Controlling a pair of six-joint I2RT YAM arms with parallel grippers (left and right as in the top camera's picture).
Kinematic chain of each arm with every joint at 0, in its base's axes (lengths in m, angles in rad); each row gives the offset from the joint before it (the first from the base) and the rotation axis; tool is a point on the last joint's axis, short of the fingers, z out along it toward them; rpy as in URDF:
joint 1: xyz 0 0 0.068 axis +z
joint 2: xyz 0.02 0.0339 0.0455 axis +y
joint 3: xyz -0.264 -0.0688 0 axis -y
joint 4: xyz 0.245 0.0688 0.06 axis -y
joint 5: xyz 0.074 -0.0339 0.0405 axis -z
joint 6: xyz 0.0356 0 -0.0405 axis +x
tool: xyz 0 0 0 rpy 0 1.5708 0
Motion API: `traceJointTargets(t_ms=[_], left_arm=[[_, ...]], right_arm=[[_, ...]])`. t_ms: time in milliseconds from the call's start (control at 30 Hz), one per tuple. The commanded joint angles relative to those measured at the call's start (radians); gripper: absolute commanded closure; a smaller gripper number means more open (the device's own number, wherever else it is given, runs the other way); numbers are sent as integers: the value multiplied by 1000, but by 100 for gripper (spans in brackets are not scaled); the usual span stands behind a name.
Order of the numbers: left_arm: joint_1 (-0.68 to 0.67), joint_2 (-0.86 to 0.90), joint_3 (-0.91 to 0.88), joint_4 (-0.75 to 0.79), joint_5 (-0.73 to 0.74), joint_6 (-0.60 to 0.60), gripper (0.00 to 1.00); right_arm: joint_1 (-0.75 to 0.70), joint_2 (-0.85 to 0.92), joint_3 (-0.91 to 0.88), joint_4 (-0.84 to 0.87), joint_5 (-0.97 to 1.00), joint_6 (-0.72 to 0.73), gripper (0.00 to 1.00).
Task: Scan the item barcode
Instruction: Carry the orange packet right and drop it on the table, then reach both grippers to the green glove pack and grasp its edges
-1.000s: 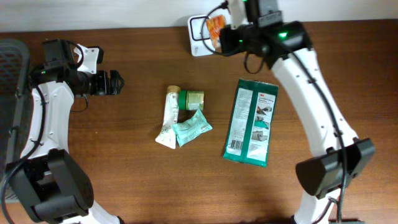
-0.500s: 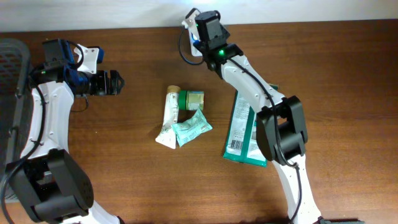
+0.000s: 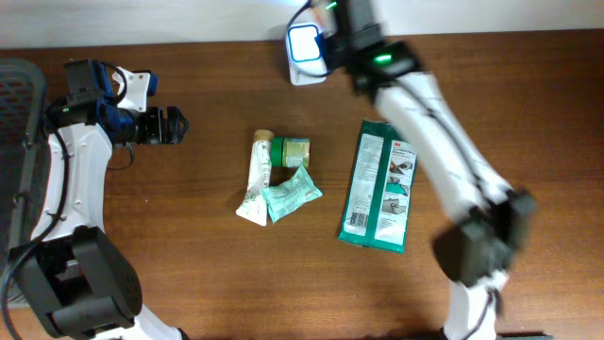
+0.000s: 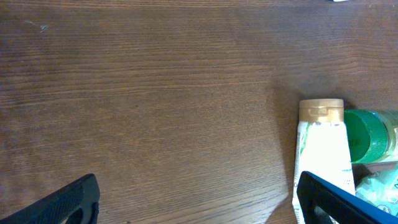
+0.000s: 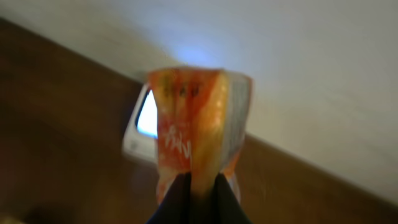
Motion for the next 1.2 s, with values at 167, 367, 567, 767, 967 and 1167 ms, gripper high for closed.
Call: traceJointTargets(t_ms=[167,367,567,767,967,1167], left_arm=[[5,-10,7,0,7,16,1],[5,-10,7,0,7,16,1],[5,-10,7,0,7,16,1],[5,-10,7,0,7,16,1],[5,-10,7,0,7,16,1],[5,-10,7,0,7,16,1]], right_arm=[[-288,-253,3,-773,-87,363,96],[-552,-209,-266,-795,-101,526,96],[-729,-196,-688,-435,-181,525,96],[-762,-196,-724,-439,-236,469,64],[-760,-285,-636,-505,-365,401,45],[-713,-310,-655,-596,-480,240,43]])
